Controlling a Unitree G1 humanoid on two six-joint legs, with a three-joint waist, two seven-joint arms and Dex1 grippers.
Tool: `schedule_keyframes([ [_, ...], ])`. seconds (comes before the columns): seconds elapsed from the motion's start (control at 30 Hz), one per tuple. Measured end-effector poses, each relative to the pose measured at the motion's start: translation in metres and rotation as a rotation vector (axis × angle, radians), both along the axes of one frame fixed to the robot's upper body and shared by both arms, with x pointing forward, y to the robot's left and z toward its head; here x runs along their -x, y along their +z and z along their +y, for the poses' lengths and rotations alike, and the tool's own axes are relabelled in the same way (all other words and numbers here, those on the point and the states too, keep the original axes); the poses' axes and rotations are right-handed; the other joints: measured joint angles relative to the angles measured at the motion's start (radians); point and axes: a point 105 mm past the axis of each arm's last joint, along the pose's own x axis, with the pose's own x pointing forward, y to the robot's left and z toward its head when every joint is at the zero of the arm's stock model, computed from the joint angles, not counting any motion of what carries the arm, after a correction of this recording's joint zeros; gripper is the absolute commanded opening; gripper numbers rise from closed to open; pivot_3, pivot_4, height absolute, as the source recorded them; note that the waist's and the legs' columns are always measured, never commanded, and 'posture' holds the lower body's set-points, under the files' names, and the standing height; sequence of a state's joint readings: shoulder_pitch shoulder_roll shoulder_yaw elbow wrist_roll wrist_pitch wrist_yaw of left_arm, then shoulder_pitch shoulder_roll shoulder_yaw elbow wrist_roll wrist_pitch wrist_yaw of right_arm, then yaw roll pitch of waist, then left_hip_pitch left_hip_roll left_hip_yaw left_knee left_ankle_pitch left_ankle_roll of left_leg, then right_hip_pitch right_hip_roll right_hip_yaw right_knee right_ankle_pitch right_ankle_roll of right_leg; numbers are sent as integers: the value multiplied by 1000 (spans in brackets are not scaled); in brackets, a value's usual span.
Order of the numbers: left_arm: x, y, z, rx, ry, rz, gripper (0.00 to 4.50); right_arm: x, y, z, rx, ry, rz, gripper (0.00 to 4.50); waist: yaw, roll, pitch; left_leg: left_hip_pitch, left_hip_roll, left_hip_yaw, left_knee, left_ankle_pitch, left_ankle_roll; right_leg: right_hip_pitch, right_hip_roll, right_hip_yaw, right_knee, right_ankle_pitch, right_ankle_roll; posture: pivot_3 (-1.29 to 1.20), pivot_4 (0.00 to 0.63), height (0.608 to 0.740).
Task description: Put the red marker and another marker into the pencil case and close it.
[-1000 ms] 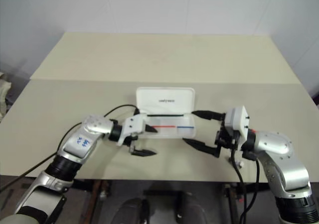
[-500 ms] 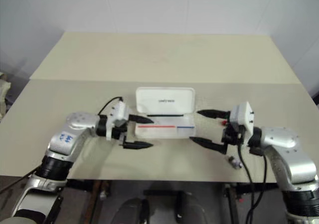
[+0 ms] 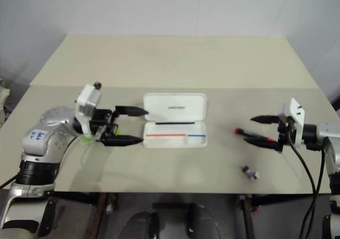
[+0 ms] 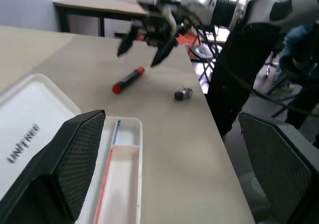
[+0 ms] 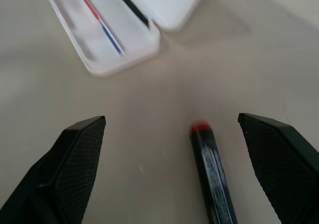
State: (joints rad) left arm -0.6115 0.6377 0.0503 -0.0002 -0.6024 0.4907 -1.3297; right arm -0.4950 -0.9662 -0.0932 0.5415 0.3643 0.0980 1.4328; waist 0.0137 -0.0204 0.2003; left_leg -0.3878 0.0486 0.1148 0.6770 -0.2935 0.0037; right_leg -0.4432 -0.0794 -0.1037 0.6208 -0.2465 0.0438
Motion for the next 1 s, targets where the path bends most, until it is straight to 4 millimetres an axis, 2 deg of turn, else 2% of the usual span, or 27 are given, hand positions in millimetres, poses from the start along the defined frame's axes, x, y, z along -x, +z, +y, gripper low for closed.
schedule_keyframes([
  [0.4, 8, 13, 7, -26, 36, -36, 4478, -17, -36, -27, 116, -81, 107, 4500, -21, 1, 0, 1, 0, 3, 0, 1, -4, 0, 0, 2, 1, 1, 0, 0, 150, 740],
  [0.73, 9, 15, 15, -32, 79, -36, 4500, -16, -42, -33, 138, -96, 129, 886, -24, 1, 0, 1, 1, 3, 0, 3, -7, 0, 0, 3, 1, 1, 0, 0, 150, 740],
  [0.77, 9, 15, 15, -33, 79, -36, 4500, -17, -42, -32, 135, -94, 128, 629, -24, 1, 0, 1, 1, 3, 0, 3, -7, 0, 0, 3, 1, 1, 0, 0, 150, 740],
  [1.0, 10, 15, 16, -30, 81, -52, 4500, -22, -41, -21, 126, -53, 83, 597, -39, 0, 0, 2, 1, 3, -1, 3, -8, 0, 0, 3, 2, 2, -2, 0, 150, 740],
])
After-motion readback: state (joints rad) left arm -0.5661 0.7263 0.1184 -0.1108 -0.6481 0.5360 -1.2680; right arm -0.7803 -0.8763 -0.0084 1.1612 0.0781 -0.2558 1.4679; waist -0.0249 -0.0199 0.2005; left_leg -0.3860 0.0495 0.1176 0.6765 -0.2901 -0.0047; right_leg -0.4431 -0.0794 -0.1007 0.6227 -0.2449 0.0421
